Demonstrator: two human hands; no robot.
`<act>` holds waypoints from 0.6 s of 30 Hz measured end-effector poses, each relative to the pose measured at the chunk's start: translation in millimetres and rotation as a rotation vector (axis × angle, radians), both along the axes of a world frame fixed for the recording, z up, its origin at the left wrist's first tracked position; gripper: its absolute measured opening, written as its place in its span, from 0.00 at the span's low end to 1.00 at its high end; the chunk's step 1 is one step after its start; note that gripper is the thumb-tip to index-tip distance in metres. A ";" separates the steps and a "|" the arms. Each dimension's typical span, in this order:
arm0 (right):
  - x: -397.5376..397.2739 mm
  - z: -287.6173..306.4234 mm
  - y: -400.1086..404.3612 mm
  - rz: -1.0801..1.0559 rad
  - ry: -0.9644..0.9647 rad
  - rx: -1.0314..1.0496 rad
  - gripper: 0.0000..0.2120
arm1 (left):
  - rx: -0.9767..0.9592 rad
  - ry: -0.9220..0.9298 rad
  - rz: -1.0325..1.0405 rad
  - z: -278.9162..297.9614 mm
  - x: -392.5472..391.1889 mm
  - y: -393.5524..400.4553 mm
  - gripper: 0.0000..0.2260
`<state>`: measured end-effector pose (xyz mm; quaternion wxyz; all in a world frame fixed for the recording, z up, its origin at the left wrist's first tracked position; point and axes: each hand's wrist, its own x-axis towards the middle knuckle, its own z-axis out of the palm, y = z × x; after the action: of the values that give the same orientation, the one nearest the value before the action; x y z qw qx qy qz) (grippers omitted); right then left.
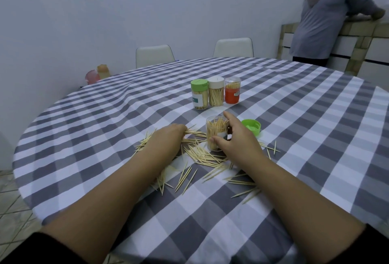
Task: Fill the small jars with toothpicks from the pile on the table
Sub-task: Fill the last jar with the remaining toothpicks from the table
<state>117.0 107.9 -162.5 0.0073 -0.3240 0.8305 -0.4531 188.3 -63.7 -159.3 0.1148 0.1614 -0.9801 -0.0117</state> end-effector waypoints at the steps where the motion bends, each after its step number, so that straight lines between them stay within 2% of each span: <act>1: 0.1 0.4 0.3 -0.001 -0.003 -0.002 0.36 | 0.015 0.008 0.026 1.5 -1.5 0.1 0.12; 4: 0.3 0.3 0.5 0.003 -0.001 -0.001 0.35 | 0.116 0.069 0.100 8.0 -6.2 -0.1 0.10; 6: 0.4 -0.4 0.1 0.006 -0.001 0.002 0.35 | 0.245 0.199 0.110 11.2 -6.7 0.6 0.10; 9: 0.5 -1.5 -1.2 0.019 -0.007 0.000 0.36 | 0.522 0.439 0.061 19.1 -6.5 2.9 0.10; 12: 0.4 -2.9 -2.2 0.034 -0.009 0.001 0.36 | 0.834 0.598 0.001 31.4 -10.9 3.4 0.07; 18: -0.5 -4.1 -3.8 0.054 -0.018 -0.005 0.37 | 1.406 0.762 -0.123 56.4 -16.2 12.8 0.07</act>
<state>116.5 104.1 -166.6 0.0259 -0.3423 0.8201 -0.4577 172.0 -50.9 -102.9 0.3120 0.1266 -0.6438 -0.6871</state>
